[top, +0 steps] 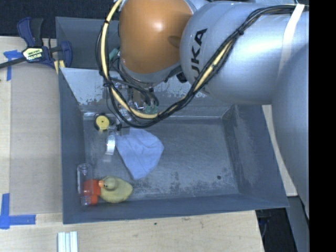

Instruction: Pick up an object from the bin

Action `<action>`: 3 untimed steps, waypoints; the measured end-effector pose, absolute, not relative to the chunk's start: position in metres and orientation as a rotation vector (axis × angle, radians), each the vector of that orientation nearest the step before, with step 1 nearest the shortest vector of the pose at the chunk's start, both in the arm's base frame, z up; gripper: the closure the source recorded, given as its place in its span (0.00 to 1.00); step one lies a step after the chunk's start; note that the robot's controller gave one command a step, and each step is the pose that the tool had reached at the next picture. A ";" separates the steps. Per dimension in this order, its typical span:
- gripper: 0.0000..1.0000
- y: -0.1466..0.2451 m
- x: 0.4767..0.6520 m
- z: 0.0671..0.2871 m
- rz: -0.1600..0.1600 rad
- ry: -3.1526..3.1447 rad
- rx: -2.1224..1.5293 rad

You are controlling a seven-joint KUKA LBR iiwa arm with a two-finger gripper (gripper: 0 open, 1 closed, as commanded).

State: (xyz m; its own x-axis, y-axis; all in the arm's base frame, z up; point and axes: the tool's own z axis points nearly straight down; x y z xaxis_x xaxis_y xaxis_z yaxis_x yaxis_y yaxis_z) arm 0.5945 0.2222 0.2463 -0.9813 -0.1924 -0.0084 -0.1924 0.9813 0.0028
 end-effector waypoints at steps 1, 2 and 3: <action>0.00 0.213 0.593 0.224 0.007 3.112 -0.324; 0.00 0.190 0.574 0.165 0.003 3.092 -0.531; 1.00 0.239 0.577 0.180 0.010 3.112 -0.267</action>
Offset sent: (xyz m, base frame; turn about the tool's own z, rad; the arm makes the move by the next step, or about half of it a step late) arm -0.0200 -0.0302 -0.0788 -0.1478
